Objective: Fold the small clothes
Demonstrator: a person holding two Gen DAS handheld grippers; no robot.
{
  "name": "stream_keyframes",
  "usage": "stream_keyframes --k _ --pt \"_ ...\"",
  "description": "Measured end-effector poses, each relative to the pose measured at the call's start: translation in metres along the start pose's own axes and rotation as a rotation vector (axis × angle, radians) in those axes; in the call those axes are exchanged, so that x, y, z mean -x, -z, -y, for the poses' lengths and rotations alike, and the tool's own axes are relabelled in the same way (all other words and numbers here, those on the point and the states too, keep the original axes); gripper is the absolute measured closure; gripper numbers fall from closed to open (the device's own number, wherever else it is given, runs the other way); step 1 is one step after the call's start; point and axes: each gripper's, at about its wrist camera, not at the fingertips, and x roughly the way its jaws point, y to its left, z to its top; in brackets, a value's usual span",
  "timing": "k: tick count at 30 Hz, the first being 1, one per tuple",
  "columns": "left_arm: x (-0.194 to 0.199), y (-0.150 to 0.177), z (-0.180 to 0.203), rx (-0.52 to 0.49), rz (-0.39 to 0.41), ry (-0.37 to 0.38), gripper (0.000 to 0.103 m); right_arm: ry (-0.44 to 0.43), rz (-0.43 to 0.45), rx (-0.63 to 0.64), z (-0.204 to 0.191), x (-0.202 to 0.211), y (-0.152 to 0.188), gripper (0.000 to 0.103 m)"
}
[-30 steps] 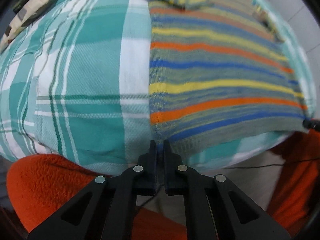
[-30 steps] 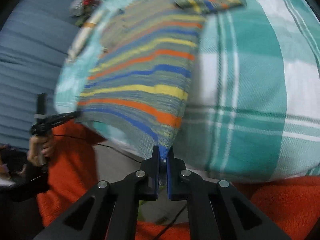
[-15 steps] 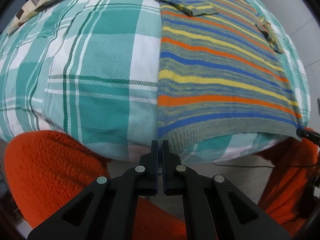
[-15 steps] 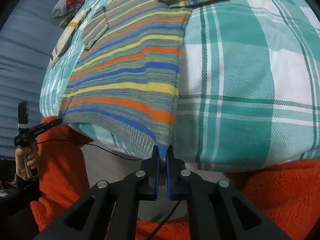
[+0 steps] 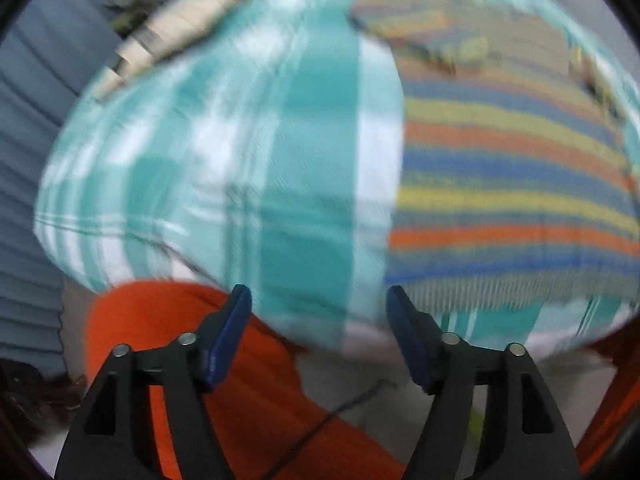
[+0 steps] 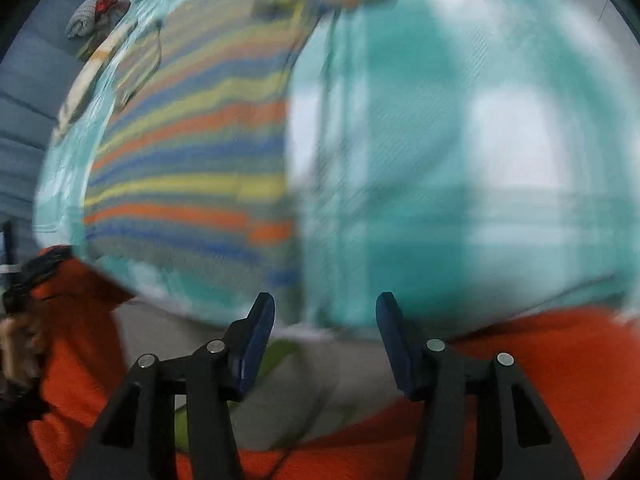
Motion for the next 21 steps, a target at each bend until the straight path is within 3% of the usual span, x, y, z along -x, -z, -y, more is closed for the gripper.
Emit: stream_keyframes --k 3,6,9,13,15,16,18,21 --pt "0.014 -0.014 0.016 0.049 0.124 0.040 0.017 0.189 0.144 0.124 -0.004 0.037 -0.039 0.048" --pt "0.006 -0.031 0.032 0.085 0.230 0.112 0.015 0.175 0.273 0.253 -0.035 0.045 -0.097 0.045" --pt "-0.013 -0.021 0.056 0.077 0.247 0.163 0.015 0.138 0.355 0.360 -0.072 0.021 -0.143 0.041" --pt "-0.031 0.002 0.070 -0.023 0.182 0.123 0.017 0.167 0.396 0.423 -0.112 -0.038 -0.191 0.042" --pt "-0.031 0.004 0.064 -0.021 0.184 0.120 0.018 0.179 0.373 0.387 -0.108 -0.062 -0.203 0.071" --pt "-0.025 0.007 0.063 -0.011 0.192 0.134 0.018 0.184 0.358 0.349 -0.100 -0.068 -0.210 0.098" --pt "-0.025 0.010 0.062 0.000 0.201 0.144 0.018 0.175 0.407 0.219 -0.067 -0.055 -0.213 0.098" --pt "-0.025 0.012 0.065 -0.010 0.201 0.145 0.018 0.165 0.525 -0.046 0.019 -0.007 -0.199 0.098"
